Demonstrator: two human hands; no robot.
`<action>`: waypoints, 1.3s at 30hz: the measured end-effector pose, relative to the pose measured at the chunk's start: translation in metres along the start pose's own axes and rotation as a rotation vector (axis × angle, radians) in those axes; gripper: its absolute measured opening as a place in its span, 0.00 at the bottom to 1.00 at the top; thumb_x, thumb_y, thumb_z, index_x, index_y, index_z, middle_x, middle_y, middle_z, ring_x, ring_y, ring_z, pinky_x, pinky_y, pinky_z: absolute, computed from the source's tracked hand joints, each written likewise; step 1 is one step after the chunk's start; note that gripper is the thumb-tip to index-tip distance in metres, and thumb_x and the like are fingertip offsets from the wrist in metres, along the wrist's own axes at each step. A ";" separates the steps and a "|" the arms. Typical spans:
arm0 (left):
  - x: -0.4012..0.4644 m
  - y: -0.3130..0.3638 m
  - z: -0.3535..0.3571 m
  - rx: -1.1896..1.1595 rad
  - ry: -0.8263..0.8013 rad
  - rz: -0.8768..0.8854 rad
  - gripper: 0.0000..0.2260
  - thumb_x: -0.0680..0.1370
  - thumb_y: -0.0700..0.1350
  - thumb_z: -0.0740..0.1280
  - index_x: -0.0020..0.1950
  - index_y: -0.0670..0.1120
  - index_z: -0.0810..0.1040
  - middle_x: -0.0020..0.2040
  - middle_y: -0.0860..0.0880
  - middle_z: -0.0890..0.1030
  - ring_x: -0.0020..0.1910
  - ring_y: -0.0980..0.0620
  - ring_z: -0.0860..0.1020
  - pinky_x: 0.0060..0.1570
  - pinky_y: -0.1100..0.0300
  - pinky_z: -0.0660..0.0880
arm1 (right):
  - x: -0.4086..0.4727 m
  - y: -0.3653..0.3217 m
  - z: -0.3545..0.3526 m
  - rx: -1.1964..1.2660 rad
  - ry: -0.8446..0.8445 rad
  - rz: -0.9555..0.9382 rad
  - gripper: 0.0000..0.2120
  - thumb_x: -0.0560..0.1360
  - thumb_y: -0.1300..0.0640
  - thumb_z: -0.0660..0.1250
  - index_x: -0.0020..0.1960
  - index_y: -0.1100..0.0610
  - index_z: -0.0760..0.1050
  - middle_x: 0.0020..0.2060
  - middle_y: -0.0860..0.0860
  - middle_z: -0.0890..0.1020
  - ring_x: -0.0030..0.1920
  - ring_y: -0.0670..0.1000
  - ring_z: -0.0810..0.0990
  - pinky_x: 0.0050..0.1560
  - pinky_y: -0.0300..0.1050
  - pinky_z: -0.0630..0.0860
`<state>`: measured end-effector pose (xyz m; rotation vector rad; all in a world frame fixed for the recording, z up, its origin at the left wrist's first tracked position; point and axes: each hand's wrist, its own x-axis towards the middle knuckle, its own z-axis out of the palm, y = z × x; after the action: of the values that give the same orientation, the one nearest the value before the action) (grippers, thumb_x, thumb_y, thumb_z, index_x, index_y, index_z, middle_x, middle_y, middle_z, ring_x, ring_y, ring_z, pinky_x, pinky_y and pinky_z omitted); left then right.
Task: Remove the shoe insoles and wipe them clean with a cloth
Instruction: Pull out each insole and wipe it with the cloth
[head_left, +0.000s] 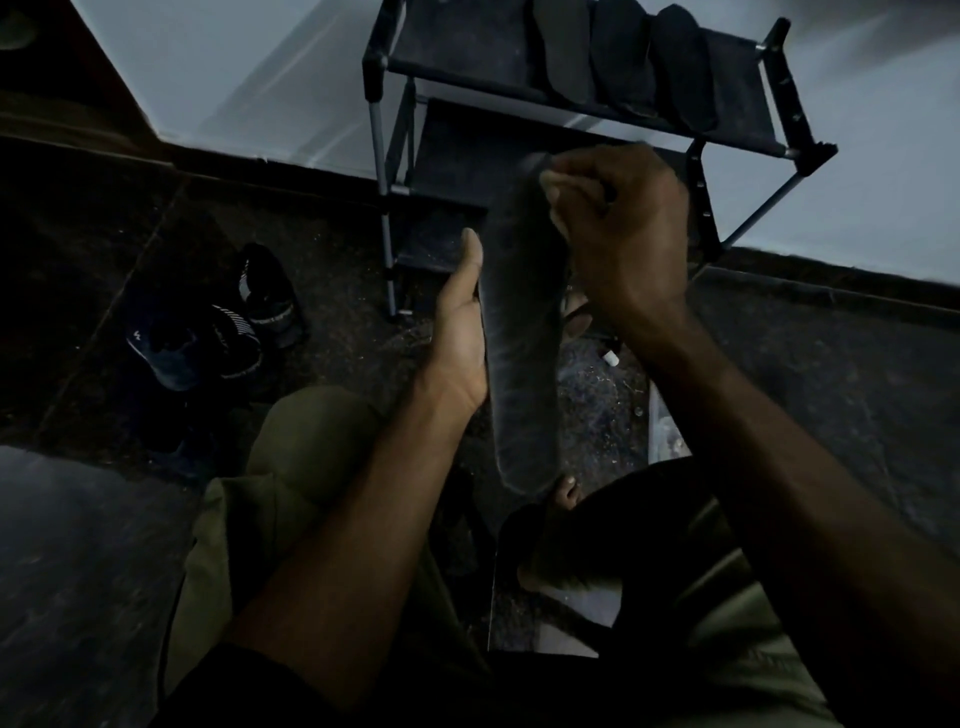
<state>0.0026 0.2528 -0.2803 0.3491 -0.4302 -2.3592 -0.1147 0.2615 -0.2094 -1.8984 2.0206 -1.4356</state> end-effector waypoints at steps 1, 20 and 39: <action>0.000 0.001 0.001 -0.002 0.008 -0.002 0.28 0.82 0.61 0.50 0.63 0.41 0.76 0.58 0.40 0.78 0.56 0.42 0.77 0.57 0.47 0.75 | 0.003 0.002 0.004 -0.033 0.016 -0.017 0.07 0.75 0.59 0.68 0.50 0.58 0.83 0.46 0.52 0.84 0.47 0.50 0.81 0.47 0.45 0.79; 0.003 0.004 0.005 0.039 0.072 -0.003 0.21 0.83 0.55 0.52 0.62 0.42 0.75 0.57 0.43 0.79 0.57 0.45 0.77 0.60 0.52 0.73 | 0.020 0.008 0.016 -0.196 0.048 -0.061 0.05 0.75 0.60 0.67 0.47 0.59 0.81 0.44 0.52 0.83 0.45 0.49 0.81 0.47 0.47 0.78; -0.003 0.006 0.007 0.070 0.086 -0.023 0.20 0.80 0.55 0.56 0.51 0.45 0.84 0.50 0.45 0.81 0.51 0.48 0.80 0.54 0.55 0.74 | -0.012 -0.016 0.017 -0.295 -0.112 -0.230 0.13 0.76 0.60 0.59 0.49 0.62 0.81 0.46 0.58 0.82 0.45 0.54 0.81 0.43 0.44 0.77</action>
<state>0.0055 0.2523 -0.2714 0.4886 -0.4707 -2.3455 -0.0896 0.2639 -0.2160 -2.3356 2.1181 -1.0827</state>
